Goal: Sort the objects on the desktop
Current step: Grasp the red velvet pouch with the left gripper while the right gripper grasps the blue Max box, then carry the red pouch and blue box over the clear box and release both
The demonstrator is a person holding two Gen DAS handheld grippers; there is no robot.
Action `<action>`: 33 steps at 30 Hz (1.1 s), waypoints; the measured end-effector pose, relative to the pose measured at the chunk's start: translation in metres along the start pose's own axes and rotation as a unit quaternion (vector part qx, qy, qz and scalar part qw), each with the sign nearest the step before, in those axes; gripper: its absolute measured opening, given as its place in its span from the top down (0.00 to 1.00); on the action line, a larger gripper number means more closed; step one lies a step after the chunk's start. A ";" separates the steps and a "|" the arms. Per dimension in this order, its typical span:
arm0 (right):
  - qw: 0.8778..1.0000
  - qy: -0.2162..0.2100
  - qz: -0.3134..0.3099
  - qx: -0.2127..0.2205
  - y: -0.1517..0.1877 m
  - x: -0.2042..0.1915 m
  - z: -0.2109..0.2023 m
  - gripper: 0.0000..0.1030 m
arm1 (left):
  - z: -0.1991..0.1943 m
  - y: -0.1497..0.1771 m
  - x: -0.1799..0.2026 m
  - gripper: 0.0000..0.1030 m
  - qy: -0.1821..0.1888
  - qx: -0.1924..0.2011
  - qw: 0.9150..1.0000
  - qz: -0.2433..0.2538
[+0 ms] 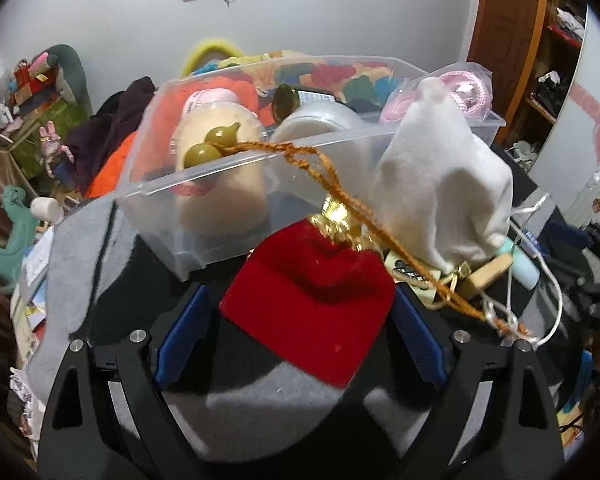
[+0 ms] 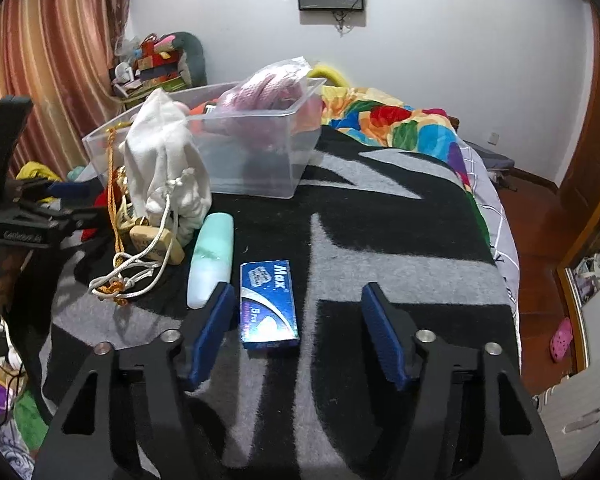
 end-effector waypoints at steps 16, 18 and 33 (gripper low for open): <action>0.999 -0.030 0.007 -0.008 0.004 -0.016 0.006 0.76 | 0.011 0.013 -0.005 0.22 -0.003 -0.003 0.999 -0.033; 0.999 -0.035 0.017 -0.008 0.004 -0.014 0.004 0.76 | 0.010 0.014 -0.001 0.27 -0.008 0.002 1.000 -0.025; 0.998 -0.041 0.055 0.009 0.005 0.004 -0.022 0.76 | -0.031 0.030 0.021 0.70 -0.015 0.063 0.997 -0.036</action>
Point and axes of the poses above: each gripper's, at about its wrist camera, not at the fingertips, and z roughly the way its jaws point, x to its right, y to its underside, the point moved 10 cm from there along z, roughly the way its jaws point, and after that the axes turned 4 degrees about z, right-handed, at the moved point
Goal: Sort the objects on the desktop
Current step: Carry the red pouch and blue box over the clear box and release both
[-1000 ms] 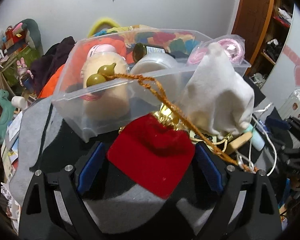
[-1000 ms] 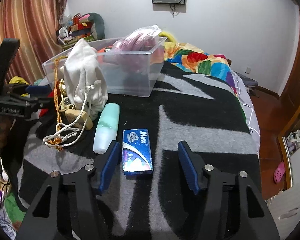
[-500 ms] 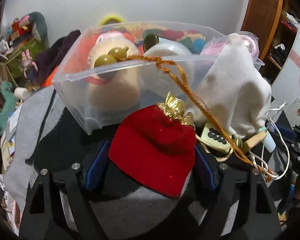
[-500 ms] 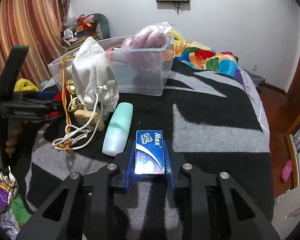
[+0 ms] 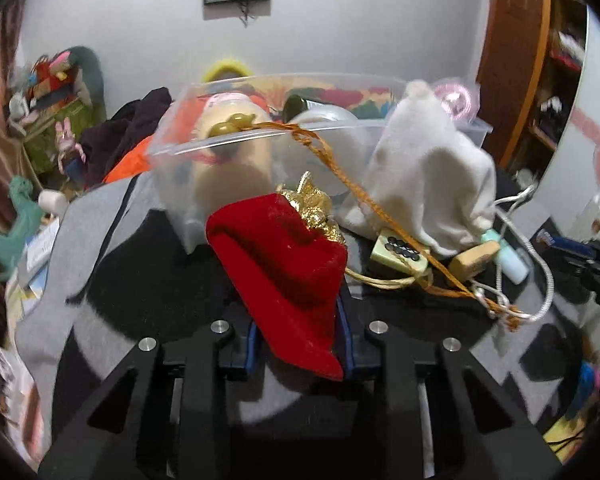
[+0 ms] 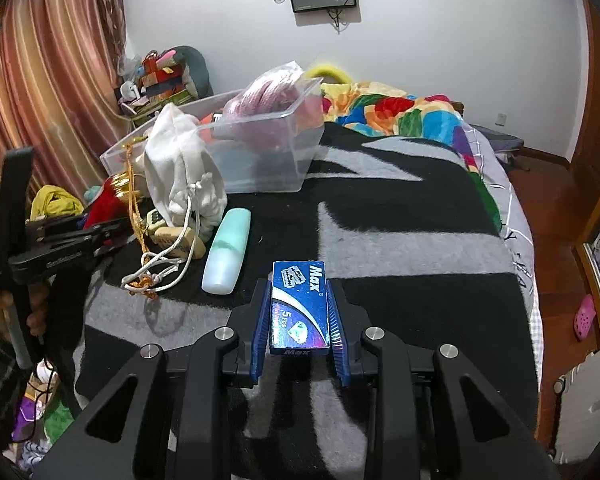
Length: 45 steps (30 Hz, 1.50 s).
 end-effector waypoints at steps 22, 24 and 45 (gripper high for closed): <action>0.998 -0.024 -0.008 0.058 -0.057 -0.033 -0.005 0.76 | -0.052 -0.043 -0.020 0.70 0.014 0.102 0.994 -0.031; 0.998 -0.022 -0.009 0.066 -0.067 -0.033 -0.007 0.76 | -0.055 -0.053 -0.023 0.70 0.032 0.108 0.993 -0.043; 0.993 -0.045 -0.050 0.096 -0.128 -0.079 0.017 0.76 | -0.037 -0.127 -0.033 0.70 0.030 0.136 0.990 -0.033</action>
Point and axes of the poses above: each gripper's, at about its wrist camera, not at the fingertips, and z roughly the way its jaws point, x to its right, y to its underside, the point moved 10 cm from there along z, roughly the way its jaws point, and after that the axes turned 4 degrees about z, right-handed, at the moved point
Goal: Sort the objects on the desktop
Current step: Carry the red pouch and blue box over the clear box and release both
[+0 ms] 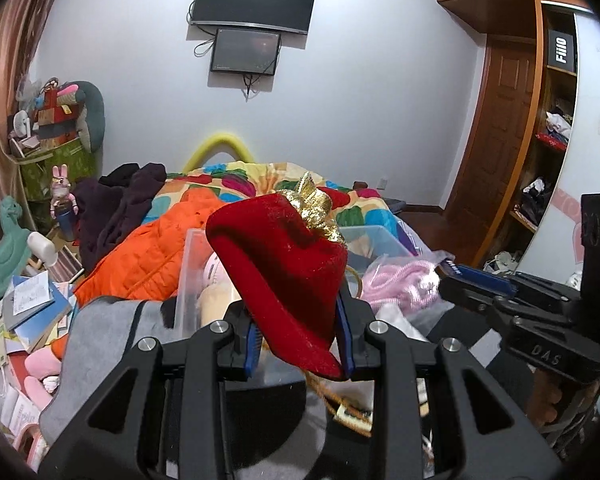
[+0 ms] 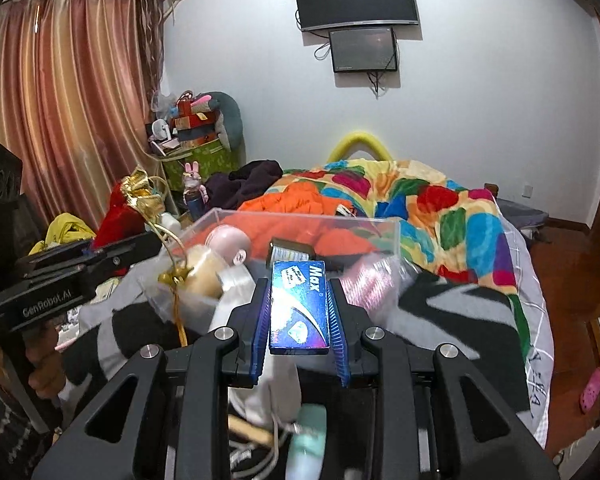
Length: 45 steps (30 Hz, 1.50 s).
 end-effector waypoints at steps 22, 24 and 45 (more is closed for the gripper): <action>0.999 -0.002 -0.005 -0.044 0.002 -0.008 0.063 0.76 | 0.066 0.026 -0.015 0.49 0.006 -0.044 0.999 -0.019; 0.999 -0.007 -0.008 -0.047 0.001 -0.010 0.062 0.76 | 0.065 0.026 -0.018 0.37 -0.001 -0.044 0.999 -0.024; 0.999 0.019 -0.038 0.018 0.005 -0.011 -0.017 0.48 | 0.037 0.030 -0.022 0.27 -0.034 -0.020 0.999 -0.025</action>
Point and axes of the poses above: each gripper's, at about its wrist camera, not at the fingertips, and z roughly the way its jaws point, x to its right, y to its underside, the point moved 10 cm from there along z, roughly the way its jaws point, and after that the axes turned 4 degrees about z, right-handed, at the moved point
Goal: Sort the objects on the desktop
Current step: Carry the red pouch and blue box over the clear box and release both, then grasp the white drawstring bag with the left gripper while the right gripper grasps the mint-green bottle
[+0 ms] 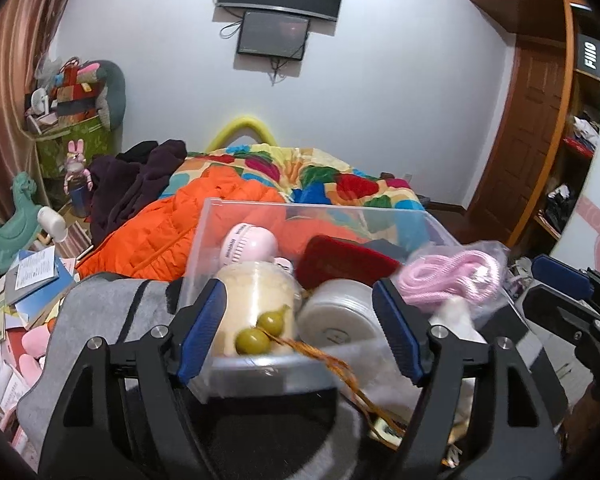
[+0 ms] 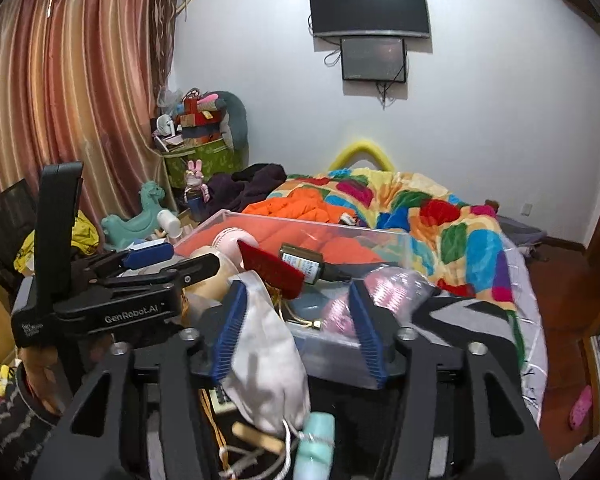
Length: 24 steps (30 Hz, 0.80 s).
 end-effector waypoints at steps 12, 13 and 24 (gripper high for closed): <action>0.999 0.013 0.014 -0.034 0.040 0.020 -0.009 0.48 | -0.043 0.011 0.046 0.18 0.028 0.017 0.998 0.046; 0.999 0.015 0.017 -0.036 0.043 0.023 -0.009 0.48 | -0.043 0.013 0.049 0.18 0.029 0.014 0.998 0.050; 0.998 0.028 0.042 -0.041 0.070 0.043 -0.023 0.48 | -0.037 0.039 0.082 0.14 0.037 -0.018 0.996 0.082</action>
Point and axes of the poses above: each gripper's, at about its wrist camera, not at the fingertips, and z roughly the way its jaws point, x to its right, y to its underside, the point moved 10 cm from there along z, roughly the way its jaws point, and after that the axes turned 4 degrees about z, right-handed, at the moved point
